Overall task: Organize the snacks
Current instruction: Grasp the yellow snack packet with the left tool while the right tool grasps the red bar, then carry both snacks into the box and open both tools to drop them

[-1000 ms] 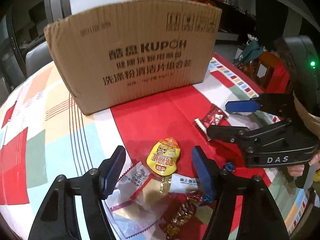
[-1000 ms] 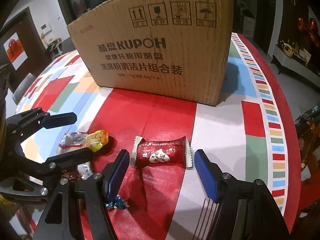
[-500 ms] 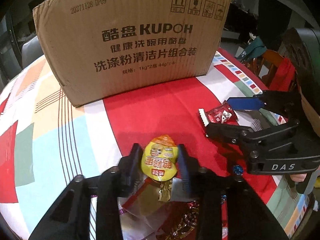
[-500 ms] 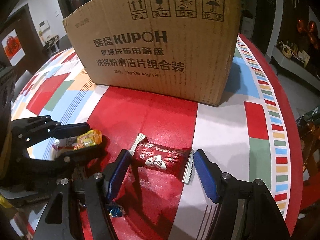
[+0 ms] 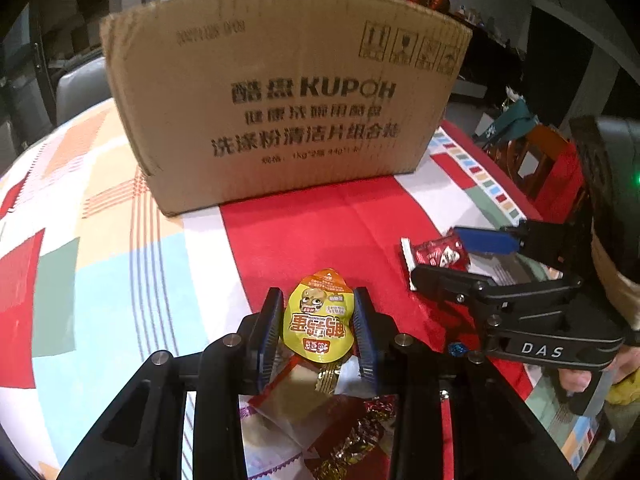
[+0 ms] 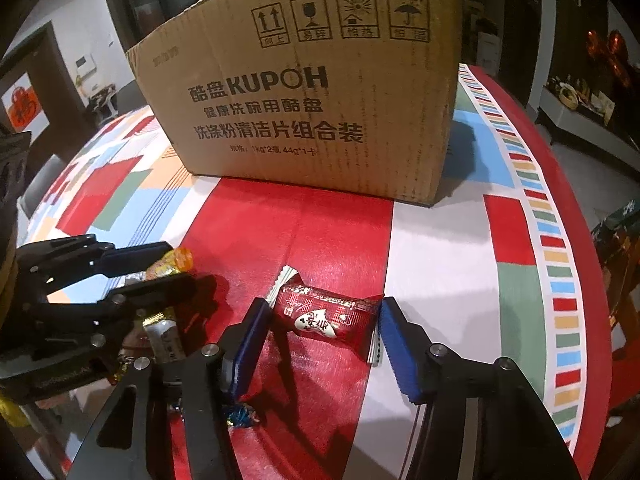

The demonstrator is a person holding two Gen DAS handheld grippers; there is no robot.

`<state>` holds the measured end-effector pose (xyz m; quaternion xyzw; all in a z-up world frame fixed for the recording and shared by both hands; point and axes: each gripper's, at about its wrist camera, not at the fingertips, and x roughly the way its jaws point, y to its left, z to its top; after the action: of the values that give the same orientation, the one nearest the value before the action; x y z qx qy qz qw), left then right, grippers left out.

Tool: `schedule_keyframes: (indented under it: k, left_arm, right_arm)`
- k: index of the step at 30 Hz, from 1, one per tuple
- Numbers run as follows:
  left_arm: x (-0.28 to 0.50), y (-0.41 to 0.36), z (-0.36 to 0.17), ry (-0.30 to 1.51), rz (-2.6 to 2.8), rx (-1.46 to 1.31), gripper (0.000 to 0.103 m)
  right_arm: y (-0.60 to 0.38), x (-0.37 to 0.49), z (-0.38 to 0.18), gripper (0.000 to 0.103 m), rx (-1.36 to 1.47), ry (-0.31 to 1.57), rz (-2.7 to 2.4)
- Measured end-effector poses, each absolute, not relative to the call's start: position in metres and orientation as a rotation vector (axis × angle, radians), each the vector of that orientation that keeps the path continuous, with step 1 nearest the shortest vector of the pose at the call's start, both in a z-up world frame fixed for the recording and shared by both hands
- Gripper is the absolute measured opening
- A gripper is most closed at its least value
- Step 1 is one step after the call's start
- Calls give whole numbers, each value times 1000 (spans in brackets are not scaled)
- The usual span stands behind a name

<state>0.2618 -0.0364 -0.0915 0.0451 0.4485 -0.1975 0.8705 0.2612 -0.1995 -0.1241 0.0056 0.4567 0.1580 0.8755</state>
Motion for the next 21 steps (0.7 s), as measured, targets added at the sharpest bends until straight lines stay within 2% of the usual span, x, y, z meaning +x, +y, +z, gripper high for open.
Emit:
schedule_keyframes:
  k: [9, 21]
  left_arm:
    - [249, -30, -62, 858, -384, 57, 35]
    - [240, -31, -9, 717, -373, 23, 35]
  right_arm:
    - [-204, 246, -98, 57, 72, 850, 327]
    - [-213, 230, -32, 57, 131, 646, 321]
